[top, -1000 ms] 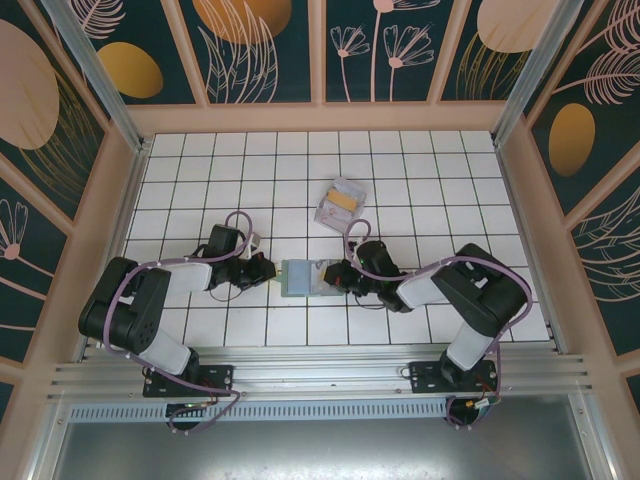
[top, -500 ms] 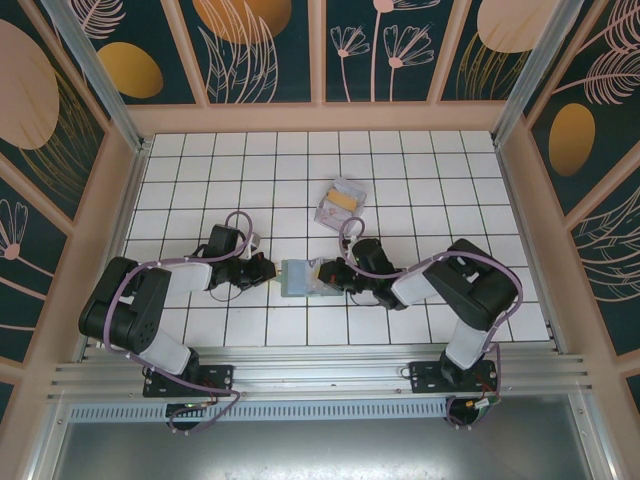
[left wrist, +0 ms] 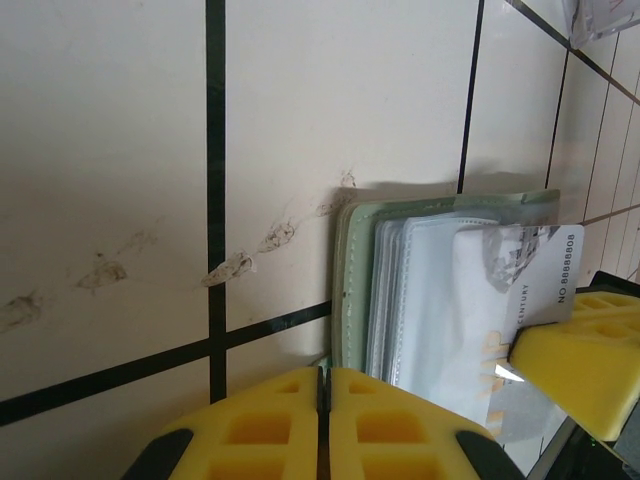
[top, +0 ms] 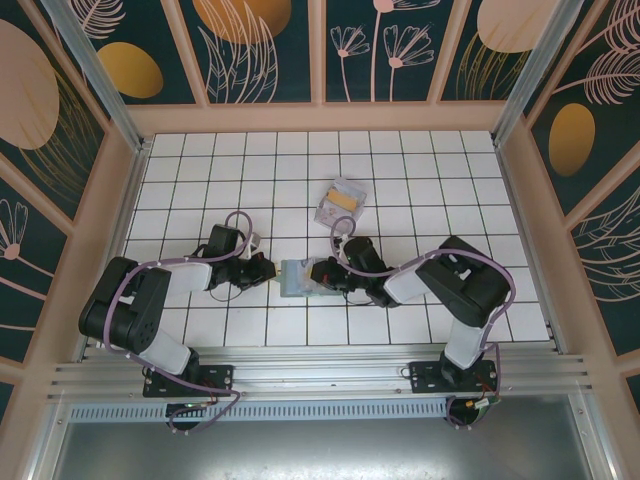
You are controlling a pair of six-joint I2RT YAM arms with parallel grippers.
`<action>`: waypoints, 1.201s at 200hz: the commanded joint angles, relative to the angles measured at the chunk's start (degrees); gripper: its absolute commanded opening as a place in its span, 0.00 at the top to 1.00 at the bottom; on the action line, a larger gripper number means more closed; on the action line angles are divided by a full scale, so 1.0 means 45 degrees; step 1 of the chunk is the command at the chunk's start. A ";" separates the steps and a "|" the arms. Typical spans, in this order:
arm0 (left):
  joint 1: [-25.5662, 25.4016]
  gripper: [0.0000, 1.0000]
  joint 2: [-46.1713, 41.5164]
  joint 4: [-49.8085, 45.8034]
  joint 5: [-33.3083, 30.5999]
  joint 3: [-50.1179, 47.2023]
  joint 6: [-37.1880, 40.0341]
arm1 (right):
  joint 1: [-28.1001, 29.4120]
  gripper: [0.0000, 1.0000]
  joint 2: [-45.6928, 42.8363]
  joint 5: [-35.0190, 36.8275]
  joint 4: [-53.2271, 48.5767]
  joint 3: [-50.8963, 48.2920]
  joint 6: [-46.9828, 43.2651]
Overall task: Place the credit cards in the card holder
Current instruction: Insert the credit card into the card slot.
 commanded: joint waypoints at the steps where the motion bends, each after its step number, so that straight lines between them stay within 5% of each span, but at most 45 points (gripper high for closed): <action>1: -0.0112 0.96 0.0127 0.0244 0.0180 0.0156 -0.0136 | 0.0517 1.00 0.0254 0.0792 -0.1410 0.0591 -0.0588; 105: -0.0112 0.97 0.0108 0.0146 0.0050 0.0291 -0.0067 | 0.0726 0.66 -0.2439 0.3454 -0.6462 0.1635 -0.2827; 124: -0.0112 0.97 0.0117 0.0165 0.0070 0.0293 -0.0081 | 0.0698 0.68 -0.2568 0.3658 -0.6982 0.1841 -0.3077; 168: -0.0124 0.96 0.0088 0.0147 0.0138 0.0351 -0.0042 | 0.0648 0.90 -0.1656 0.3501 -0.7054 0.2128 -0.3120; 240: -0.0119 0.96 0.0049 0.0235 0.0172 0.0271 -0.0101 | 0.0713 0.91 -0.0786 0.3083 -0.6799 0.2417 -0.3035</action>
